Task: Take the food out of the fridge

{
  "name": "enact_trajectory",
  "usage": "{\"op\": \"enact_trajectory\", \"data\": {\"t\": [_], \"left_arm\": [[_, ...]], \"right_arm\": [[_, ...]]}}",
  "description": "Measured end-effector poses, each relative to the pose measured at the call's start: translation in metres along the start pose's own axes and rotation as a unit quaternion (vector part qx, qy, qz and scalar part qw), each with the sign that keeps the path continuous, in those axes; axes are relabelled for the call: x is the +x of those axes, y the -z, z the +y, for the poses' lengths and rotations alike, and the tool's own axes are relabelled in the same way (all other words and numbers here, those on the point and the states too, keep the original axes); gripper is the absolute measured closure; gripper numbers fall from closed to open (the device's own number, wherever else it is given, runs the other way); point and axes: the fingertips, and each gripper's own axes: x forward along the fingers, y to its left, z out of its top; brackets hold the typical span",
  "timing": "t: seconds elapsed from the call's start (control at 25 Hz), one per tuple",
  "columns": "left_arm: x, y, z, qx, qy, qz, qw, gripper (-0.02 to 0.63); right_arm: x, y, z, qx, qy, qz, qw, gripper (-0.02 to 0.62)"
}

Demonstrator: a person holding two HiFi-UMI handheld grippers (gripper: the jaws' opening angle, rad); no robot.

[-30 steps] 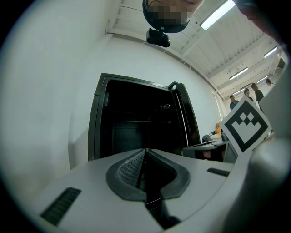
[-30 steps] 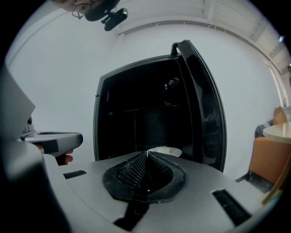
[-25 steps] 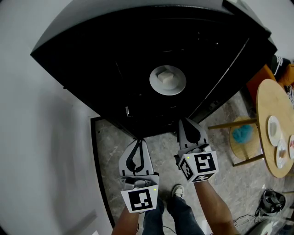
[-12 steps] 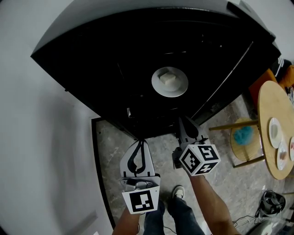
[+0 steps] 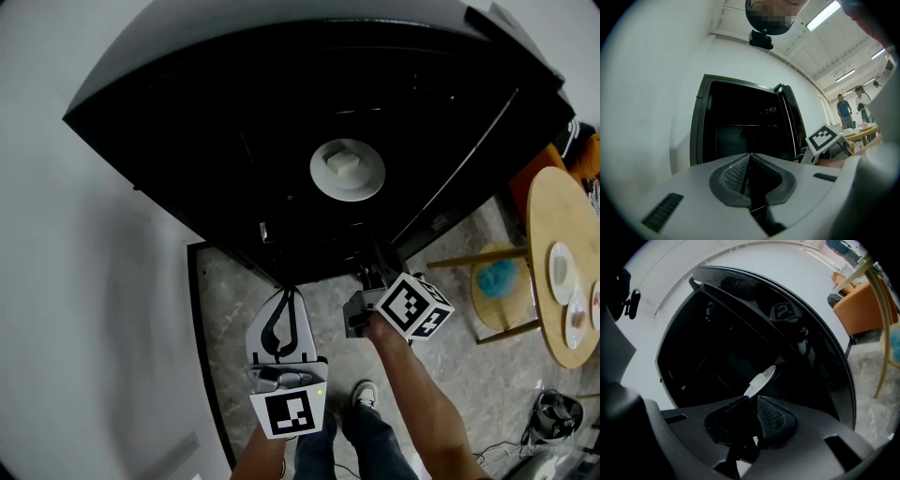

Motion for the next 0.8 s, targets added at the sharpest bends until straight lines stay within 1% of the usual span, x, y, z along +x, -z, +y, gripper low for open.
{"op": "enact_trajectory", "data": {"t": [0.08, 0.36, 0.48, 0.8], "left_arm": [[0.0, 0.001, 0.0, 0.0, 0.001, 0.002, 1.0, 0.592], [-0.001, 0.001, 0.0, 0.0, 0.001, 0.003, 1.0, 0.592], [-0.001, 0.0, 0.0, 0.001, 0.001, 0.002, 1.0, 0.592], [-0.002, 0.001, 0.002, 0.002, 0.002, 0.002, 1.0, 0.592]], "right_arm": [[0.003, -0.001, 0.001, 0.018, -0.005, -0.001, 1.0, 0.532], [0.012, -0.003, -0.005, 0.095, -0.009, -0.006, 0.995, 0.522], [0.016, -0.004, -0.008, 0.135, -0.011, -0.012, 0.991, 0.513], [0.024, -0.007, -0.016, 0.212, -0.014, -0.034, 0.977, 0.494]]}}
